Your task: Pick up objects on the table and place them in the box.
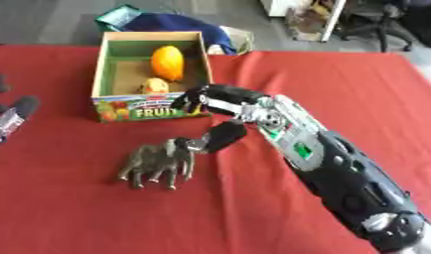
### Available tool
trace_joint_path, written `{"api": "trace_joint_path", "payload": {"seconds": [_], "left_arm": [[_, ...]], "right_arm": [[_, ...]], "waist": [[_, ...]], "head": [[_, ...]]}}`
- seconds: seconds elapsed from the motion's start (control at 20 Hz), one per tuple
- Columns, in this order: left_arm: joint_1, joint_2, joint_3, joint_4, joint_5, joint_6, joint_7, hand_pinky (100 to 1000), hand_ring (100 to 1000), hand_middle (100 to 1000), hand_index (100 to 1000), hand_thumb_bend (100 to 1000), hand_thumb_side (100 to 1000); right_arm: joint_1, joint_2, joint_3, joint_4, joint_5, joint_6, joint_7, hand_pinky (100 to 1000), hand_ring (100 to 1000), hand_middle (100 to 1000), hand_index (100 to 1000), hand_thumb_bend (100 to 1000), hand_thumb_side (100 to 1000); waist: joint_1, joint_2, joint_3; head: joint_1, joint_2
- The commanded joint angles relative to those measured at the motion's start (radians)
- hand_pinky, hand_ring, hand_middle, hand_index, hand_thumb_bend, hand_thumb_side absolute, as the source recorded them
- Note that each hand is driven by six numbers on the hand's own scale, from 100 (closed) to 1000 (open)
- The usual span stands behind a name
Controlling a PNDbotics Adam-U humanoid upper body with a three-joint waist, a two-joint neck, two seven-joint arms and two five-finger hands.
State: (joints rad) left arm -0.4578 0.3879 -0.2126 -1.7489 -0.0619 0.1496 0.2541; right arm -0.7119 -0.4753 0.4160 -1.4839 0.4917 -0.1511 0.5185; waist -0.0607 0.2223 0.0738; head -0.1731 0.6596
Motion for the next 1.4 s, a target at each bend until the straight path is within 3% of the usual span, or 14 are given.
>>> {"api": "trace_joint_path", "payload": {"seconds": [0.05, 0.7, 1.05, 1.25, 1.3, 1.35, 1.4], "left_arm": [[-0.009, 0.021, 0.004, -0.011, -0.006, -0.002, -0.006, 534, 711, 538, 670, 712, 370], [-0.007, 0.018, 0.003, -0.01, -0.007, -0.004, -0.012, 534, 711, 539, 671, 704, 371], [-0.007, 0.016, 0.002, -0.01, -0.006, -0.005, -0.015, 534, 712, 539, 672, 700, 371], [-0.007, 0.016, 0.002, -0.01, -0.006, -0.005, -0.015, 534, 712, 540, 672, 698, 372], [-0.006, 0.016, 0.002, -0.01, -0.006, -0.005, -0.015, 534, 712, 540, 672, 697, 372], [-0.006, 0.016, 0.003, -0.01, -0.006, -0.005, -0.015, 534, 712, 540, 672, 697, 372], [-0.006, 0.016, 0.003, -0.01, -0.006, -0.005, -0.015, 534, 712, 540, 672, 696, 374]], "right_arm": [[-0.014, -0.007, 0.008, -0.012, 0.045, -0.019, 0.02, 795, 820, 854, 922, 363, 587], [-0.028, 0.041, 0.053, 0.053, 0.22, -0.091, 0.08, 825, 839, 871, 922, 436, 630], [-0.04, 0.069, 0.074, 0.103, 0.304, -0.128, 0.109, 819, 812, 835, 888, 435, 599], [-0.039, 0.076, 0.074, 0.119, 0.329, -0.142, 0.103, 736, 689, 690, 793, 364, 494], [-0.039, 0.076, 0.072, 0.12, 0.331, -0.142, 0.097, 687, 586, 583, 710, 336, 442], [-0.038, 0.075, 0.07, 0.12, 0.333, -0.141, 0.086, 683, 579, 575, 702, 334, 439], [-0.038, 0.075, 0.069, 0.121, 0.333, -0.14, 0.076, 645, 504, 496, 644, 316, 414]], "waist": [[0.004, -0.02, -0.002], [0.005, -0.02, -0.001], [0.006, -0.021, 0.0], [0.006, -0.021, 0.0], [0.006, -0.021, 0.0], [0.006, -0.021, -0.001], [0.006, -0.021, -0.001]], "head": [[-0.003, 0.006], [-0.006, 0.007], [-0.007, 0.007], [-0.006, 0.007], [-0.006, 0.007], [-0.006, 0.007], [-0.005, 0.006]]}}
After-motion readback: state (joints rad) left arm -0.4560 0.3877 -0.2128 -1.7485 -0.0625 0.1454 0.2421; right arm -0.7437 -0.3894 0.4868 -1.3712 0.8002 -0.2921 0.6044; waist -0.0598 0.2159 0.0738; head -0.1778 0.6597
